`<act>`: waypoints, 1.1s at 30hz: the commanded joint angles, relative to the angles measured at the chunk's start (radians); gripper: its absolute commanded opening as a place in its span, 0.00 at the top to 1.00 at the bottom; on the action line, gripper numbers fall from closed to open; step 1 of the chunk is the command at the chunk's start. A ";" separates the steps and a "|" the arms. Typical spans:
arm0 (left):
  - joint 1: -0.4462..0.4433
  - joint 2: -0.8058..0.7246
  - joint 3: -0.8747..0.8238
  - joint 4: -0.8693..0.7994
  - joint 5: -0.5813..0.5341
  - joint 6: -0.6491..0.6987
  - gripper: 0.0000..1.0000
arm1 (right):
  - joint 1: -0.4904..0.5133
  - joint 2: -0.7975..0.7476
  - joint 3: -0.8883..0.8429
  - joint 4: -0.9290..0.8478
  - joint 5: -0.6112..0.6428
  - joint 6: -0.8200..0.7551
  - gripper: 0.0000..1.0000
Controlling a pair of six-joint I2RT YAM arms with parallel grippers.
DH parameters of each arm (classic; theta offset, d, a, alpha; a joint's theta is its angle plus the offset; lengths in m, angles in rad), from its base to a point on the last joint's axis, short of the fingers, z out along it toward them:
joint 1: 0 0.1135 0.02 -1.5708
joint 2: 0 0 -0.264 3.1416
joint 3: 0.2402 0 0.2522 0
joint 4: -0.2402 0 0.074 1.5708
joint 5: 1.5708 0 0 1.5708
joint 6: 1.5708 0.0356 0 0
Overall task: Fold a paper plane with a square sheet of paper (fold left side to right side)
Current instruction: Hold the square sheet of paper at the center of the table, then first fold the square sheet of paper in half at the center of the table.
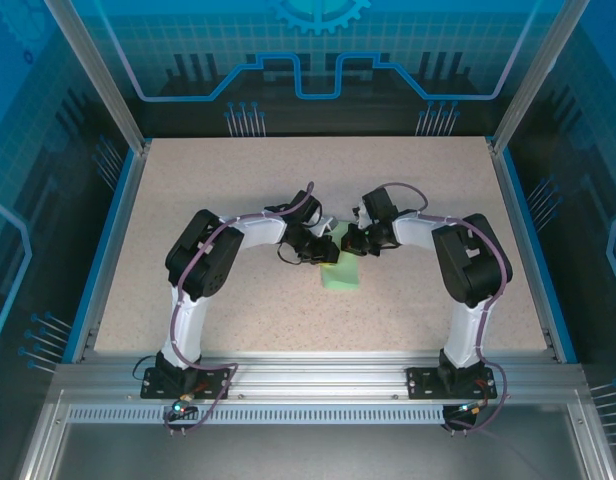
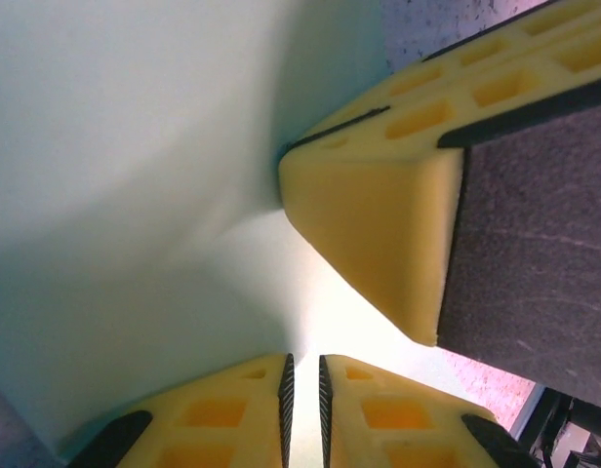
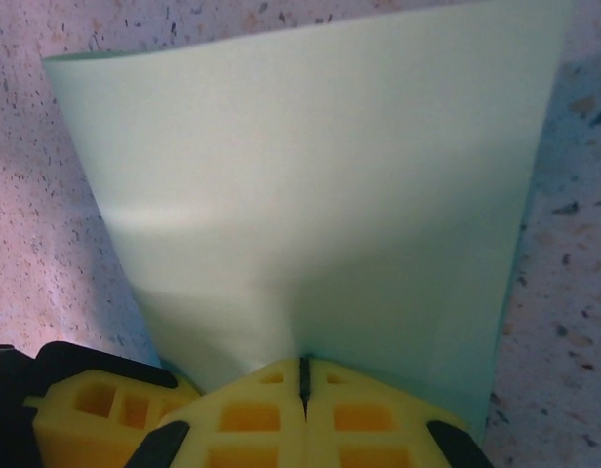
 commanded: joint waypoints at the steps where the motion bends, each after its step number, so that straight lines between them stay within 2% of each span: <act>1: -0.009 -0.022 -0.039 -0.070 -0.020 0.045 0.82 | 0.008 0.037 0.008 -0.097 0.060 0.008 1.00; 19: -0.040 -0.174 -0.222 -0.099 0.010 0.099 0.81 | 0.008 0.057 0.029 -0.124 0.079 0.002 1.00; 33: -0.073 -0.254 -0.298 -0.091 -0.001 0.074 0.81 | 0.009 0.051 0.025 -0.122 0.078 -0.009 1.00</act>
